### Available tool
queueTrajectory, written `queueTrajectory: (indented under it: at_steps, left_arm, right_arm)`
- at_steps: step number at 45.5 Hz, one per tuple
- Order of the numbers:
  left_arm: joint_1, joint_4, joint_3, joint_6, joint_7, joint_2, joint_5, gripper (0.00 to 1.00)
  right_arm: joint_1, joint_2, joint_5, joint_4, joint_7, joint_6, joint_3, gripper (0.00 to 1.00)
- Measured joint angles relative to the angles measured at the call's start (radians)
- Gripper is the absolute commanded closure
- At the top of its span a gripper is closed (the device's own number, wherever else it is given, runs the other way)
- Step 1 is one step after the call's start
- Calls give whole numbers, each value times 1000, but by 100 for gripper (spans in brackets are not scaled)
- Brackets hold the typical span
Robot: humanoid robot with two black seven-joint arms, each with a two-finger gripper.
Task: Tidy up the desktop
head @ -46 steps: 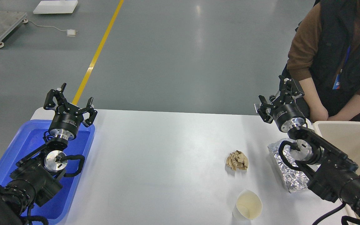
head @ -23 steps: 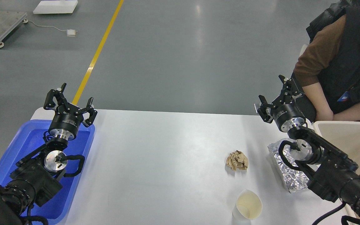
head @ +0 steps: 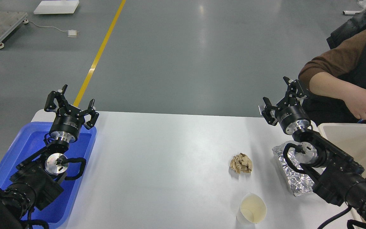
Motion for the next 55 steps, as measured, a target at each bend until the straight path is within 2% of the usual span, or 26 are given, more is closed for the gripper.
queueTrajectory:
  at_steps: [55]
  left_arm:
    - [0,0,0,0,1,0,0,0]
  right_arm:
    - [8,-1,0,7,1,-2,5,0]
